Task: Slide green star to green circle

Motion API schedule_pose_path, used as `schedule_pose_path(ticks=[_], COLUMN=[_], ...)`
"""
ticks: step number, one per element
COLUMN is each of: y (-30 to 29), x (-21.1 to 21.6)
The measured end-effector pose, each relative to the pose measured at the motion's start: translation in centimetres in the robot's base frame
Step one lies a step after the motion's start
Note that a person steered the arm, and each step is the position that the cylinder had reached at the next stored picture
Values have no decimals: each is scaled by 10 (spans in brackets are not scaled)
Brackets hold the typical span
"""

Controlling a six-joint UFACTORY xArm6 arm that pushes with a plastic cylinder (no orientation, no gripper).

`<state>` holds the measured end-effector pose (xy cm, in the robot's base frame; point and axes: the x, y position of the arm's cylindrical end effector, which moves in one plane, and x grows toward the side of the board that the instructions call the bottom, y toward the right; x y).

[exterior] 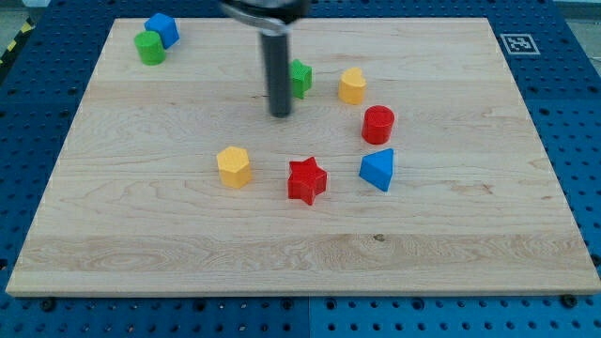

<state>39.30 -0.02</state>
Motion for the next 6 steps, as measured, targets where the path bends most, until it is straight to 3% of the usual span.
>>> schedule_pose_path(ticks=[1,2,6], y=[55,56,-83], x=[-6,-22,-95])
